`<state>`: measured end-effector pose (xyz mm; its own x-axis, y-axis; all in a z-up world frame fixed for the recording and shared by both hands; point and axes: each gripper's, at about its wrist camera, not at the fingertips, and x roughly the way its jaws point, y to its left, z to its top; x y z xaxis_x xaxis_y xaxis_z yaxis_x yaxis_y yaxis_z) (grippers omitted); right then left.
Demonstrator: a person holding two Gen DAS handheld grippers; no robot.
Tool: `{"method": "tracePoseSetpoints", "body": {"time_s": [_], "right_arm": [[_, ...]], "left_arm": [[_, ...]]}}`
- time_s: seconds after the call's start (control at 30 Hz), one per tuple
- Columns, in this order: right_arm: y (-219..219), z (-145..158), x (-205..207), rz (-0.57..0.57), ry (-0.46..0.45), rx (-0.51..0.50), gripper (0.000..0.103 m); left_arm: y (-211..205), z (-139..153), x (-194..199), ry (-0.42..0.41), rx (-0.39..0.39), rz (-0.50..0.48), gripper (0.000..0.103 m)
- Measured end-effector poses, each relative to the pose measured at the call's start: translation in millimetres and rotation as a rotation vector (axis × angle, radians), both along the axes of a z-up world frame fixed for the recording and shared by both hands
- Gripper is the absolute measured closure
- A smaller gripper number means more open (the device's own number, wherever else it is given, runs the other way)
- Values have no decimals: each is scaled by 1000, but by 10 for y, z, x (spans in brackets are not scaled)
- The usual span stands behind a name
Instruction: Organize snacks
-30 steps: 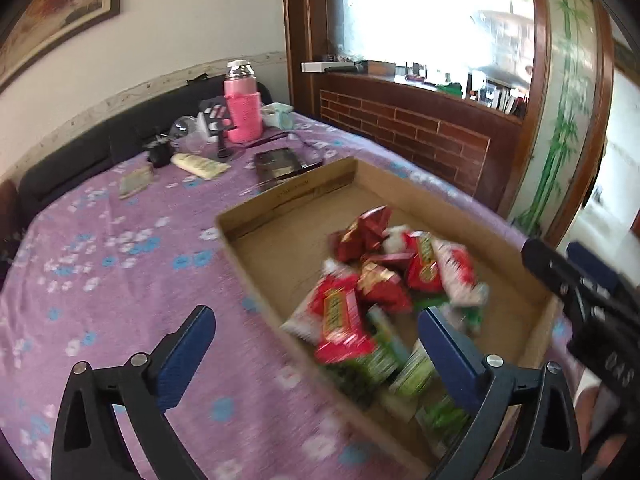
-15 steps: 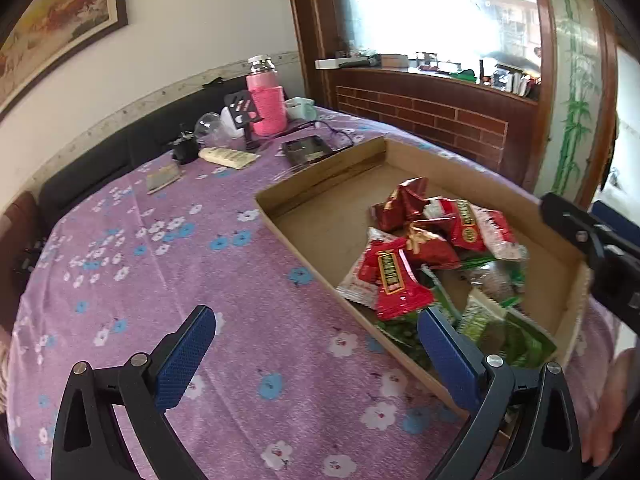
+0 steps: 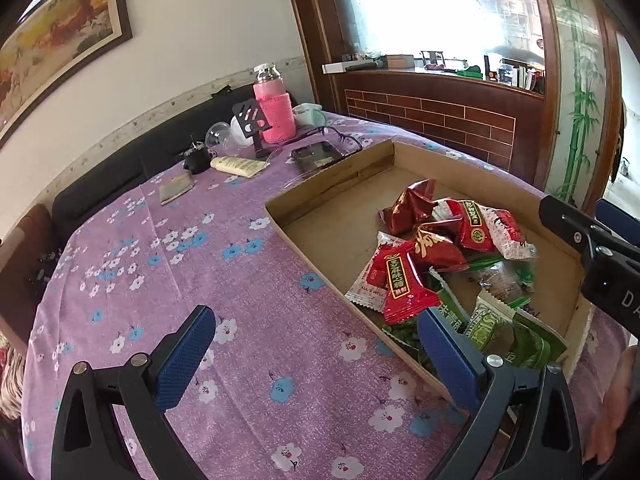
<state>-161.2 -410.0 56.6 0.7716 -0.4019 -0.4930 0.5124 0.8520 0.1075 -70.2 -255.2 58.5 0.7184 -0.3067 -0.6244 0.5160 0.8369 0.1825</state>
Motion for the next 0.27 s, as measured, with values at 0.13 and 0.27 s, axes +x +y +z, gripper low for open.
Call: {"method": "tracePoseSetpoints", "body": {"time_s": [0.13,0.27], "right_arm": [[-5,16,-19,-2,-11,-2,15],[11,46,-48,-3,-17,-5,15]], "left_arm": [[14,13,-11,11,-11,-10,1],[11,21,-15,4,-10,-6,1]]}}
